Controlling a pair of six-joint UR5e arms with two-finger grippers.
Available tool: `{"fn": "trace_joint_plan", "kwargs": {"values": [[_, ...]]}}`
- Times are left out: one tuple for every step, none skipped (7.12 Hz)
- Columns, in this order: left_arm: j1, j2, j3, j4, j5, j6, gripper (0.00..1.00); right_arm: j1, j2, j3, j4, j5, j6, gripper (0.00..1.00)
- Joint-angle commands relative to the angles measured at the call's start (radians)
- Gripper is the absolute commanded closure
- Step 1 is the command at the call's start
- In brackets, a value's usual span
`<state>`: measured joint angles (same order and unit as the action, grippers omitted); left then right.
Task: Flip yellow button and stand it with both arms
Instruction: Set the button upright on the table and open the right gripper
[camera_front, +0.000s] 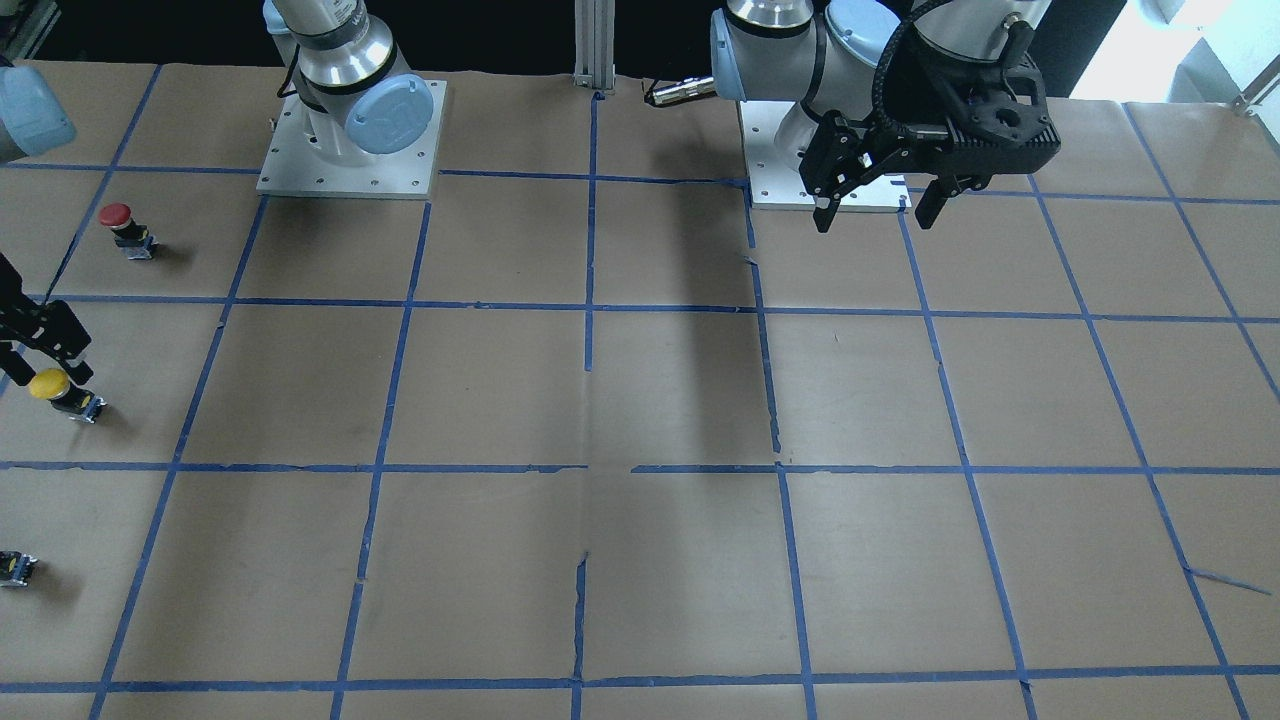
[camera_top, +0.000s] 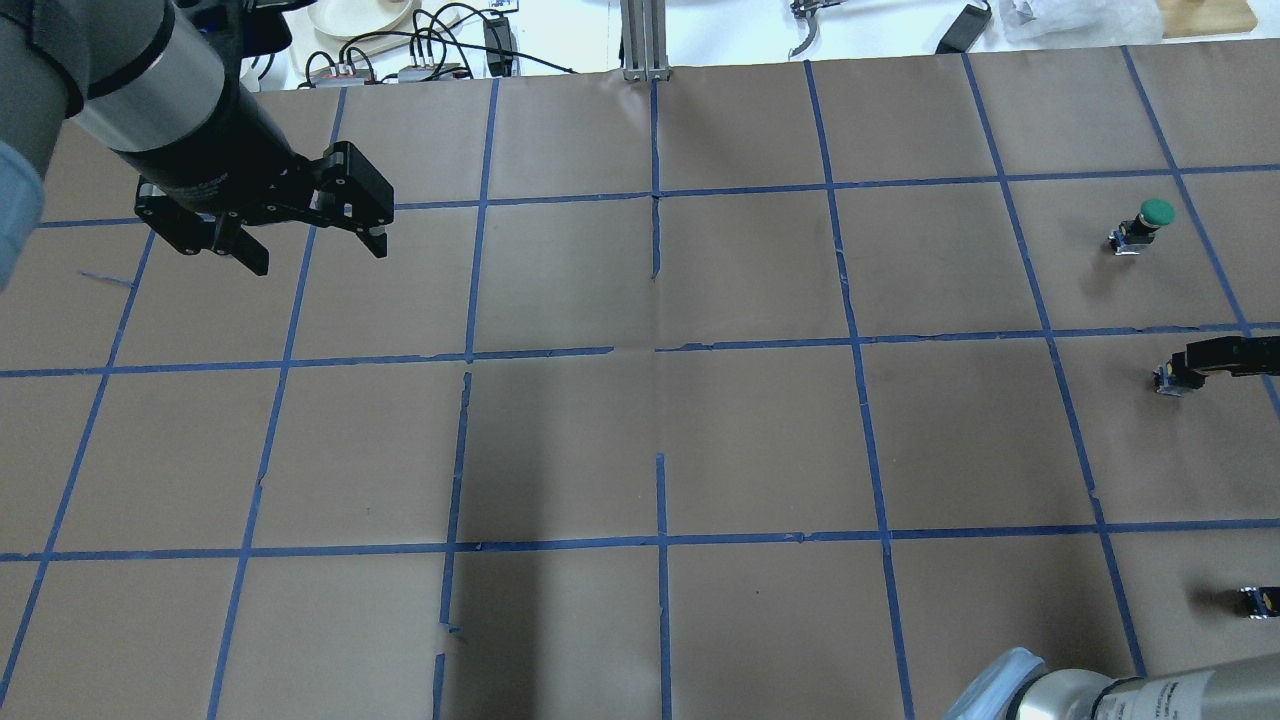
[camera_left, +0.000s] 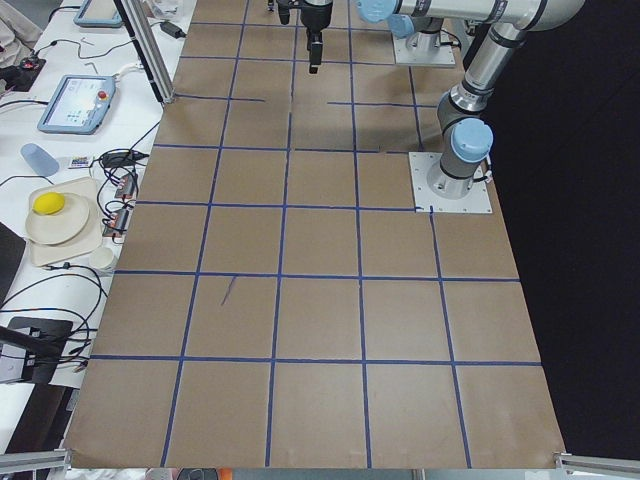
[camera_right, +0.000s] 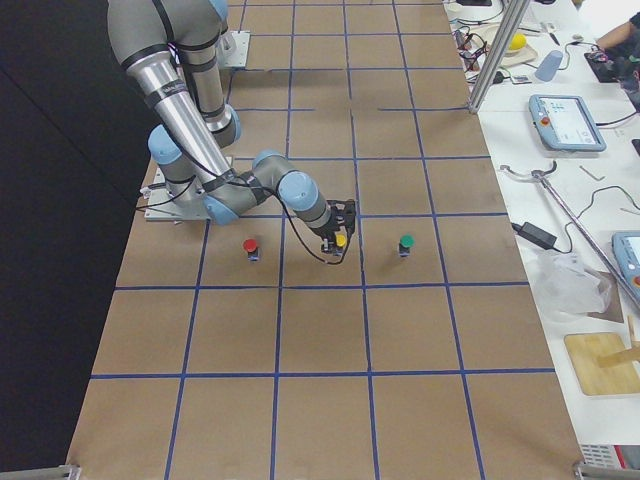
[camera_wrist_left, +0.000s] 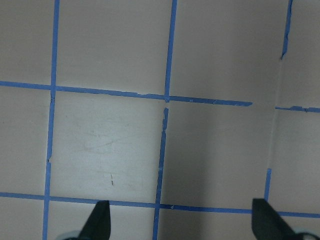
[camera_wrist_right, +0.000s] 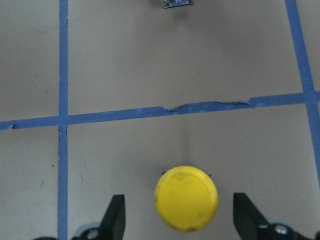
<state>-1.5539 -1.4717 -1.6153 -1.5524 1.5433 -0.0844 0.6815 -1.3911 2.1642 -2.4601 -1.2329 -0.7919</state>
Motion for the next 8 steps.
{"fn": "trace_joint_plan", "kwargs": {"values": [[0.0,-0.001,0.0,-0.002,0.0,0.0,0.0,0.0,-0.02,-0.001,0.009,-0.007,0.002,0.05],[0.0,-0.001,0.0,-0.002,0.0,0.0,0.0,0.0,-0.067,-0.006,0.089,-0.016,0.008,0.01],[0.0,-0.001,0.0,-0.002,-0.002,0.0,0.0,0.015,-0.171,-0.026,0.221,-0.08,0.046,0.0],[0.0,-0.001,0.0,-0.003,-0.002,-0.002,0.0,0.041,-0.266,-0.052,0.366,-0.088,0.084,0.0],[0.0,-0.001,0.002,-0.009,0.0,-0.002,0.0,0.096,-0.329,-0.105,0.53,-0.102,0.164,0.0],[0.0,-0.004,0.005,-0.011,0.003,-0.003,0.0,0.187,-0.359,-0.192,0.667,-0.182,0.245,0.0],[0.0,-0.006,0.006,-0.011,0.001,-0.003,0.0,0.323,-0.371,-0.305,0.791,-0.254,0.31,0.0],[0.0,-0.004,0.006,-0.011,0.003,-0.003,0.0,0.477,-0.374,-0.41,0.948,-0.319,0.521,0.0]]}}
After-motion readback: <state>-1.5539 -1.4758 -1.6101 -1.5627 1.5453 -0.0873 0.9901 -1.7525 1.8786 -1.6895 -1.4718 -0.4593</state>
